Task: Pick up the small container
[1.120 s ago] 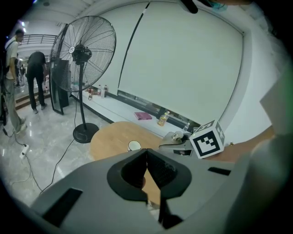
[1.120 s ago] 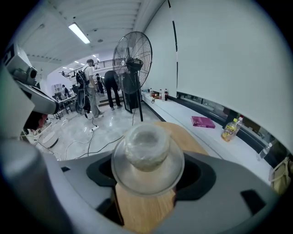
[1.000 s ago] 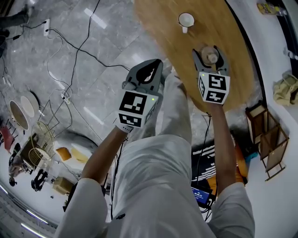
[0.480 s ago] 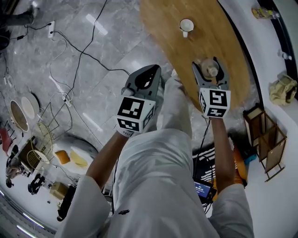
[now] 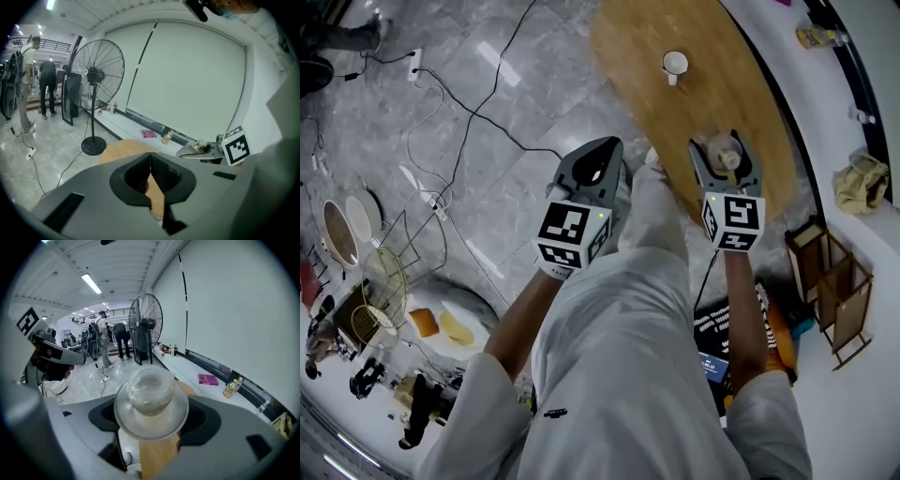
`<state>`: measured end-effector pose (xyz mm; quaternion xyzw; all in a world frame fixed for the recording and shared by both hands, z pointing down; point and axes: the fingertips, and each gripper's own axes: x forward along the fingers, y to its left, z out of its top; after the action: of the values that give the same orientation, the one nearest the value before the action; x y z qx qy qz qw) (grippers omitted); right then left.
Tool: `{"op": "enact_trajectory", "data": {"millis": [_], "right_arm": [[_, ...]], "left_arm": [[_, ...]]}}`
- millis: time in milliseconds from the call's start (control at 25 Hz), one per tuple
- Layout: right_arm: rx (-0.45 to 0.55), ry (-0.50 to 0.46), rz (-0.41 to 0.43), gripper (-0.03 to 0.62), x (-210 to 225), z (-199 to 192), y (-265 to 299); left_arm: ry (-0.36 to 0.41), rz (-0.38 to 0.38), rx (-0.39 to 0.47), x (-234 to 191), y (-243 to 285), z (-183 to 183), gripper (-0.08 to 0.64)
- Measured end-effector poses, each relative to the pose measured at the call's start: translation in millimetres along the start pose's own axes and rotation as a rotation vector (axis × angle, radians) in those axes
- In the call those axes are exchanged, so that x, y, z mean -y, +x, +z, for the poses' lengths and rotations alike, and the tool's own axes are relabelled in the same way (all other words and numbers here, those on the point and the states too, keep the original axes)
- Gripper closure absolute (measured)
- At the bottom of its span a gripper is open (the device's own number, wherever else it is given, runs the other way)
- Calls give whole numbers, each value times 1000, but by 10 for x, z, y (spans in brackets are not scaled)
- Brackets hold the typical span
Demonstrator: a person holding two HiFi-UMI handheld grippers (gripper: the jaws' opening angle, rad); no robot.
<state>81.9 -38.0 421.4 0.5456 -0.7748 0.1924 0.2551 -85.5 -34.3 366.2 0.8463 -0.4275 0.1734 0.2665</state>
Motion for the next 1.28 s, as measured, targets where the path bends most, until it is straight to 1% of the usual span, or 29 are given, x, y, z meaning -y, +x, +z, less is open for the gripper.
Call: {"op": "enact_trajectory", "data": {"millis": [400,520,960,1080,1280], "right_arm": [[22,-8,-10,255,-64,262,-415],[25,-6,-16,253,-117,300,-547],[52,-23,6,255,-394,604,-836],[67,-20,12,255,-482,713,-944],[99,-24,18,253,-598,893,-1101]], "left_arm": [[-8,23,64,37,-327,229,540],[-11,21,76,53,-432,281,540],[-14,0,138,86,-774,520,540],[-3,-18,157,163,-874,606,540],[47,-42,187,272,-1022,748,540]]}}
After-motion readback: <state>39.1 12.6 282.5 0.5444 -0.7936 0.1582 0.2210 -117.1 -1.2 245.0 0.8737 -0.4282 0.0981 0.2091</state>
